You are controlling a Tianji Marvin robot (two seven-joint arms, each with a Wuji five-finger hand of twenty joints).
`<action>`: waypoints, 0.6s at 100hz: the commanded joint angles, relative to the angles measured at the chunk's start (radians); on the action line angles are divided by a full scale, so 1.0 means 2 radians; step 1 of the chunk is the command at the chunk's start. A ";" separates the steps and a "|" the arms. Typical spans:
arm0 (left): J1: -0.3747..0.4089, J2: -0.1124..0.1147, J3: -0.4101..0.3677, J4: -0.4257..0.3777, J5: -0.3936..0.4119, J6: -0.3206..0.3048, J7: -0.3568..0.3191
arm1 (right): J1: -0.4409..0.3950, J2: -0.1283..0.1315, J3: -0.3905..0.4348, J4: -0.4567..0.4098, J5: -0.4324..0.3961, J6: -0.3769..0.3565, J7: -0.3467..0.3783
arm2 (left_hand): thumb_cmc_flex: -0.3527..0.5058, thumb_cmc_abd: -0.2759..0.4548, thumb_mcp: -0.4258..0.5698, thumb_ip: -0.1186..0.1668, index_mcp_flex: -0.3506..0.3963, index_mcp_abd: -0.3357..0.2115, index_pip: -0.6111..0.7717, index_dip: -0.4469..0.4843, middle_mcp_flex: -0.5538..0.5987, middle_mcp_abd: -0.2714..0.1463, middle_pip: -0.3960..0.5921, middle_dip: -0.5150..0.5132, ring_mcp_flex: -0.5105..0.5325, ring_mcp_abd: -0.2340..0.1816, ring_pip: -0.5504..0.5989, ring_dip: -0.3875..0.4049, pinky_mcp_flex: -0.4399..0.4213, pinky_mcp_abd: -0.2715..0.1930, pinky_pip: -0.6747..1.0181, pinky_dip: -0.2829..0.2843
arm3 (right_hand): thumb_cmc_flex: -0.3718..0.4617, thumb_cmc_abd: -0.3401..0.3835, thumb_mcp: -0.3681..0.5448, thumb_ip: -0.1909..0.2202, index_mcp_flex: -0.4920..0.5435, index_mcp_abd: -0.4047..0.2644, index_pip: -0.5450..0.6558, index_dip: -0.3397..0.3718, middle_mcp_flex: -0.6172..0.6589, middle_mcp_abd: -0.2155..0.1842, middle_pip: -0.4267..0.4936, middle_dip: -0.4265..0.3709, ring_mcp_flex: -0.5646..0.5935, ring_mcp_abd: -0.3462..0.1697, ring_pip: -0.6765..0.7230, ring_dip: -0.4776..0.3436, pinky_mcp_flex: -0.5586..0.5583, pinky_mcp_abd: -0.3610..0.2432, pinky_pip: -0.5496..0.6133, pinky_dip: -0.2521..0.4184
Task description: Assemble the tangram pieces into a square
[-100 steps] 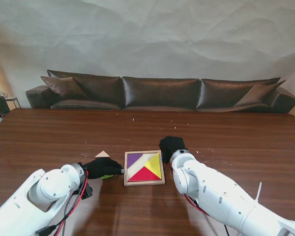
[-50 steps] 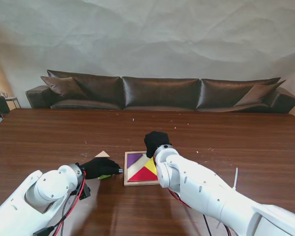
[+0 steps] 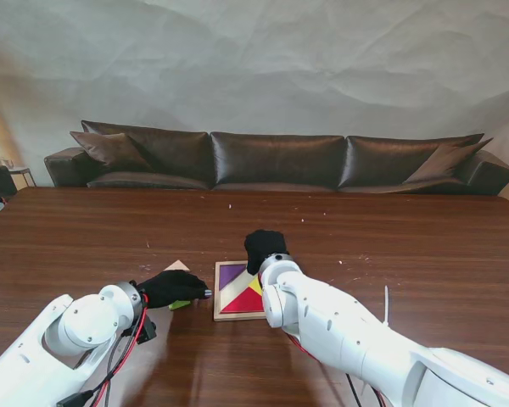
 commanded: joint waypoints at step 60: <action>0.011 -0.007 -0.013 -0.007 -0.003 -0.010 0.008 | 0.009 -0.025 -0.010 0.038 0.011 -0.008 -0.009 | 0.010 0.015 0.005 0.015 0.004 -0.004 0.002 0.001 0.004 0.004 0.004 0.004 -0.003 0.000 0.005 0.005 0.000 0.007 0.008 0.005 | 0.002 0.029 0.010 0.009 -0.003 0.000 0.013 0.010 0.008 0.023 0.004 0.001 0.003 -0.037 -0.016 -0.012 0.170 0.004 0.001 -0.013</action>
